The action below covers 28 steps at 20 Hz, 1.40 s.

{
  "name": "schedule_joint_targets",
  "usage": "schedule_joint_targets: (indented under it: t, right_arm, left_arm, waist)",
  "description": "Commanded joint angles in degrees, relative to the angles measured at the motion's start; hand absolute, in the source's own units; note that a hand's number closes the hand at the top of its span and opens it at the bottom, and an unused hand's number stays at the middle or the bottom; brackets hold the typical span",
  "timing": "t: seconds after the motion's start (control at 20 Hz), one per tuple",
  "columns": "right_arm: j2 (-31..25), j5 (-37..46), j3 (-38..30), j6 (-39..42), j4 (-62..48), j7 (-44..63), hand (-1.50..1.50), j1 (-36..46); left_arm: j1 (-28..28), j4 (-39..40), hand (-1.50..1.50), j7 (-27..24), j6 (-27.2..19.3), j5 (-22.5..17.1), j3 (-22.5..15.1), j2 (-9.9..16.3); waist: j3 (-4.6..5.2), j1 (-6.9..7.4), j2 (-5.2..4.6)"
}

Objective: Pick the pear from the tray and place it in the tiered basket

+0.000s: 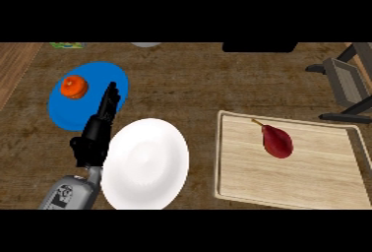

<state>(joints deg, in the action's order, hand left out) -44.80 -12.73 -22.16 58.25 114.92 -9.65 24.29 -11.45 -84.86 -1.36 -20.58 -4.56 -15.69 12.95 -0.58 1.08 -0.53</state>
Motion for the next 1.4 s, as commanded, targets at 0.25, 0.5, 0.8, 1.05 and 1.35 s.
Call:
schedule_joint_targets:
  t: [0.25, 0.5, 0.8, 1.05, 1.35]
  right_arm:
    - [2.11, 18.23, 3.66, 3.63, 8.17, -16.76, -1.5, -7.12]
    - [-2.66, 27.96, 7.73, -1.71, 9.53, -22.5, -1.5, -12.34]
    - [-8.27, 40.11, 13.31, -15.77, 2.22, -34.71, -1.5, -18.85]
    - [-9.86, 50.43, 18.45, -33.38, -9.89, -44.65, -1.5, -20.19]
    - [-8.93, 55.15, 20.89, -41.39, -15.95, -48.44, -1.5, -18.79]
  left_arm:
    - [-1.13, -3.28, 0.0, 4.57, -0.67, 2.0, -0.77, 0.83]
    - [0.26, 0.19, 0.0, 0.06, -0.82, 1.95, -0.23, -0.83]
    - [1.12, -3.21, 0.0, 2.91, -1.45, 3.16, -0.9, -0.52]
    - [0.49, -1.57, 0.0, 2.26, -1.38, 3.51, -0.89, -2.19]
    - [-0.05, -3.98, 0.0, 5.12, 1.89, 2.6, 2.74, 0.09]
  waist:
    - [0.1, 0.66, -0.09]
    - [0.24, -0.06, -0.21]
    - [0.29, -0.24, 0.18]
    - [0.43, 0.08, 0.07]
    - [0.56, -0.59, 0.46]
